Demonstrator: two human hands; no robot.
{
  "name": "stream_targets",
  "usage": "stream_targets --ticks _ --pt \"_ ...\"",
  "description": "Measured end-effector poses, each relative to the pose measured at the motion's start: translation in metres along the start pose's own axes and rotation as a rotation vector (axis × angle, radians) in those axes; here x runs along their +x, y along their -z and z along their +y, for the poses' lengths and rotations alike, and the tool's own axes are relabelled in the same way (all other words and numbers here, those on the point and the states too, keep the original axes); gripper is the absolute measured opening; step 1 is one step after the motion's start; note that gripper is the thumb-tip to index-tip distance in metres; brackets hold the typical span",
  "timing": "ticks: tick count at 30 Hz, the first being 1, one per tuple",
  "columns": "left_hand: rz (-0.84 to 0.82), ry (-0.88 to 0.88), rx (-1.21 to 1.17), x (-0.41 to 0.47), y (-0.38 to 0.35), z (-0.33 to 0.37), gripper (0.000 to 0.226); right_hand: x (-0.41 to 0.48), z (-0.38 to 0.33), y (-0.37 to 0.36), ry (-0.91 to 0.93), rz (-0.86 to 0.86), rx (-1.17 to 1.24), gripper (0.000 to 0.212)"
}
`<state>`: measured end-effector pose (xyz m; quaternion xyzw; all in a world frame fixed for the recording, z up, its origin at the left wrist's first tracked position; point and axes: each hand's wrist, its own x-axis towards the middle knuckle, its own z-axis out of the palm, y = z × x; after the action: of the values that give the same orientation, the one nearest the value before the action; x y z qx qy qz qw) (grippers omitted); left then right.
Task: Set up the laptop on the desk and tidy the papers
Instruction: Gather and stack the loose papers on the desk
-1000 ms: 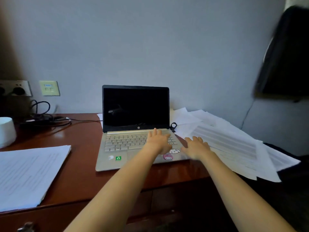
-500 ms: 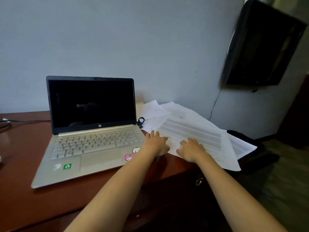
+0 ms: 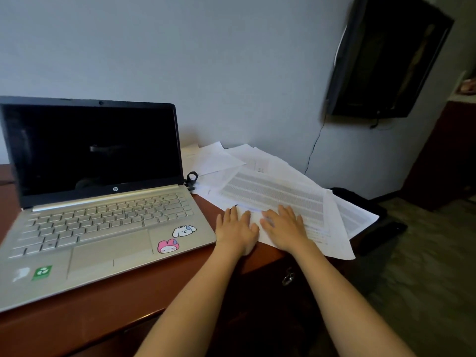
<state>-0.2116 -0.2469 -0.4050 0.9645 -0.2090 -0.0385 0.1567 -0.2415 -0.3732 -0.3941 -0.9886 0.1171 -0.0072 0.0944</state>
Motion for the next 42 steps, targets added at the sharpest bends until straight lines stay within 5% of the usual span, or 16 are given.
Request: stream_targets --ticks 10,17,25,30,33,37,42 --pt "0.062 -0.012 -0.014 0.005 -0.003 -0.002 0.052 0.006 -0.002 -0.005 -0.077 -0.015 0.009 0.059" --pt "0.039 -0.022 -0.03 0.003 0.0 -0.002 0.053 -0.009 -0.009 0.003 -0.026 0.223 -0.033 0.05" --pt "0.005 -0.025 0.027 -0.002 0.004 0.001 0.052 -0.007 -0.029 0.026 0.058 0.244 -0.298 0.028" --pt "-0.031 -0.021 0.047 -0.011 0.011 0.005 0.048 -0.007 -0.048 0.037 -0.079 0.147 0.12 0.009" --pt "-0.061 -0.031 0.062 -0.017 0.018 0.006 0.047 -0.002 -0.051 0.035 -0.129 0.103 0.516 0.034" --pt "-0.137 -0.035 0.039 -0.022 0.031 0.003 0.044 -0.001 -0.042 0.039 -0.179 0.112 0.857 0.036" --pt "-0.175 0.057 -0.074 -0.014 0.046 0.003 0.04 -0.008 0.004 0.03 -0.416 0.181 0.287 0.048"
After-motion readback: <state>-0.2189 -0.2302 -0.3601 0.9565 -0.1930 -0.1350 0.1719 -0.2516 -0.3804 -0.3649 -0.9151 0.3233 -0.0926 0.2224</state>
